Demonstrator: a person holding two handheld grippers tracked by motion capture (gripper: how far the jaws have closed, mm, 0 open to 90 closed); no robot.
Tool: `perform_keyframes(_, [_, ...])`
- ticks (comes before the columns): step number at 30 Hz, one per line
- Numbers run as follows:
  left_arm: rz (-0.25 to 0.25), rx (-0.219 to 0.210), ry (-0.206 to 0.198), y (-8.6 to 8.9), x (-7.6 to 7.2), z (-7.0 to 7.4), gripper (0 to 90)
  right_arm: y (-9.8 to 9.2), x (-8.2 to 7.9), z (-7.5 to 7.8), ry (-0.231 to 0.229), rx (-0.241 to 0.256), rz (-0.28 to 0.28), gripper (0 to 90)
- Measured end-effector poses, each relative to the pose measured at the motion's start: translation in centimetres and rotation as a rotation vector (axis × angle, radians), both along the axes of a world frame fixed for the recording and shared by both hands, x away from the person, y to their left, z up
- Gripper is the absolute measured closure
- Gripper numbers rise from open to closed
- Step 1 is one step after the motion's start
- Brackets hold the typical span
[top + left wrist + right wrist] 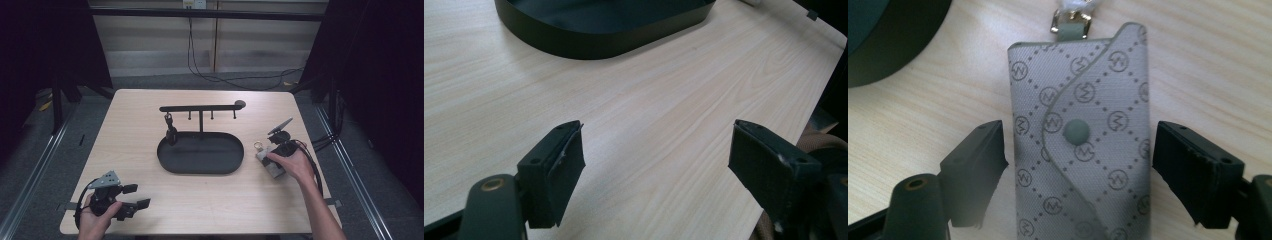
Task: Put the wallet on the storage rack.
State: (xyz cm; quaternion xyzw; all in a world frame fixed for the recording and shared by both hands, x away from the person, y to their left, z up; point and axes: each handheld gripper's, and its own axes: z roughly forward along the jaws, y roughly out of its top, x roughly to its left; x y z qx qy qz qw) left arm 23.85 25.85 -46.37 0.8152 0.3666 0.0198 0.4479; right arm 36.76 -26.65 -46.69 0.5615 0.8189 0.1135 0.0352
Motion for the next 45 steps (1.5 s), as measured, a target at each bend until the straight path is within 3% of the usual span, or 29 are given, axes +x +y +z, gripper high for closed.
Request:
perform_keyframes(3, [-0.007,0.004,0.001,0.0,0.0,0.0,21.8,0.4,0.0,-0.5,0.024,-0.044,0.021,23.3])
perform_keyframes(11, [-0.011,0.009,0.003,-0.1,0.1,-0.1,21.8,0.8,0.5,-0.8,0.057,-0.081,0.026,26.5])
perform_keyframes(16, [-0.012,0.010,0.005,-0.1,0.1,-0.1,21.8,0.9,0.6,-0.9,0.066,-0.083,0.006,26.6])
perform_keyframes(24, [-0.015,0.009,0.008,-0.1,0.2,-0.2,21.4,1.4,1.4,-0.7,0.143,-0.113,-0.026,30.3])
perform_keyframes(33, [0.002,-0.002,0.016,-0.1,0.5,-0.1,19.5,0.8,1.5,-0.4,0.167,-0.059,-0.053,32.7])
perform_keyframes(35, [0.002,0.004,0.017,-0.1,0.6,-0.2,19.5,0.8,1.6,-0.2,0.180,-0.067,-0.055,32.8])
perform_keyframes(45, [0.002,0.004,0.028,0.1,0.5,-0.2,18.6,1.0,1.7,1.3,0.162,-0.034,-0.059,33.0])
